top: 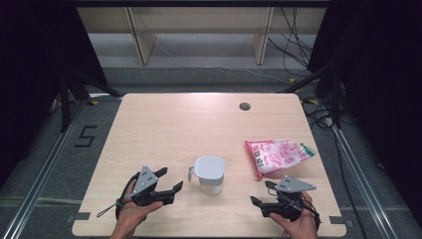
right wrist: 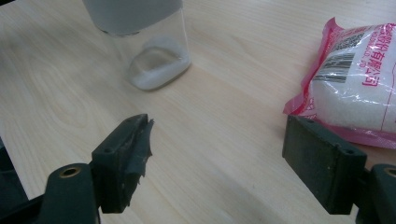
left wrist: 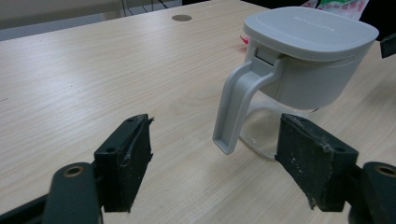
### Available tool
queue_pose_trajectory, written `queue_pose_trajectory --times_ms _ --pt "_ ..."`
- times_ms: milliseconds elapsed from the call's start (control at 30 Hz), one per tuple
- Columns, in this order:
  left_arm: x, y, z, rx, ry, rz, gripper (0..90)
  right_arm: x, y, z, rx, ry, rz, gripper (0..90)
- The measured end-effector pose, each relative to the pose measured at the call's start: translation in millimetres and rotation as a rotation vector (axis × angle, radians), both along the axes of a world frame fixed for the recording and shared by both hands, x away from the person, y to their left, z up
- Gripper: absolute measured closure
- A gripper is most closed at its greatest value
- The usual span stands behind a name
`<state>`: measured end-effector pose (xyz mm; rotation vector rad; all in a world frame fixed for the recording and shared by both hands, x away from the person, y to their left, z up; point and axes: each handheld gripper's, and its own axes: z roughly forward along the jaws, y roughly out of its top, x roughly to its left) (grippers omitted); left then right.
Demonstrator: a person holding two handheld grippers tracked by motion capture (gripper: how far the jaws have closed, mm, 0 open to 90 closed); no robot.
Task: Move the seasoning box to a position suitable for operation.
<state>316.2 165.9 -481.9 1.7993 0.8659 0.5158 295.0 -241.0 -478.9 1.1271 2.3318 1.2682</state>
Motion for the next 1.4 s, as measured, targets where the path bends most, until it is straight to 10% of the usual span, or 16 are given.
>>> queue_pose_trajectory --times_ms 333,833,1133,1400 --pt "15.5 -10.0 3.1 -0.046 -0.018 -0.121 33.0 3.4 -2.0 -1.8 -0.011 -0.02 0.021 24.1" --pt "53.7 -23.4 -4.4 -0.004 -0.032 -0.366 47.1 3.0 -1.1 -2.6 -0.015 -0.01 0.022 24.1" --pt "39.1 -25.5 -0.3 0.044 -0.023 -0.382 61.6 3.5 -2.0 -2.8 -0.025 -0.023 0.026 24.3" --pt "37.2 -38.1 2.1 -0.017 0.027 -0.417 62.3 2.7 -0.3 -3.7 -0.014 0.013 0.031 24.3"
